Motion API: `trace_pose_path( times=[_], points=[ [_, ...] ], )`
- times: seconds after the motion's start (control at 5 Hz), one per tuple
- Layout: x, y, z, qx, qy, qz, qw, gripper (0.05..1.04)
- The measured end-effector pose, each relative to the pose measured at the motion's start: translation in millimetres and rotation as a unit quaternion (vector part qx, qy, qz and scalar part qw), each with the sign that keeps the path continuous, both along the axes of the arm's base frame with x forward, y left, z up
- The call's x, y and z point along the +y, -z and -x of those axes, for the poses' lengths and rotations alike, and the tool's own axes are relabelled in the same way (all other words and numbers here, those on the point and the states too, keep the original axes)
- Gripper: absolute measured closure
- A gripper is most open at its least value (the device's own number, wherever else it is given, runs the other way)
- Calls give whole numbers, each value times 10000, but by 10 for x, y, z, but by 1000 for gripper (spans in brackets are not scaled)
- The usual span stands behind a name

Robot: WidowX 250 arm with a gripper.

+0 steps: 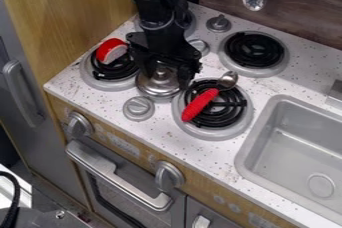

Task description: Move the red fork to the top right burner

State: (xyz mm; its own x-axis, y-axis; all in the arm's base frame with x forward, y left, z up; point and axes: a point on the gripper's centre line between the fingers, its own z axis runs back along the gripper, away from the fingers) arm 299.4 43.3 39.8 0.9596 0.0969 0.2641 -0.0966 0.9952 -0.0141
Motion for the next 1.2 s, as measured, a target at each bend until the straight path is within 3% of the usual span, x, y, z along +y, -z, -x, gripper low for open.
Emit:
trace_pose_path(
  times=[0.2, 0.6, 0.8, 1.0, 1.2],
  points=[
    [-11, 90, 38, 166, -7, 31, 9999, 84],
    [-339, 294, -214, 660, 415, -312, 9965, 84],
    [-478, 526, -327, 831, 565, -260, 9946, 84],
    [-530, 761, -412, 965, 649, -275, 9928, 84],
    [-525, 837, -482, 970, 560, -287, 9933, 83]
  ],
)
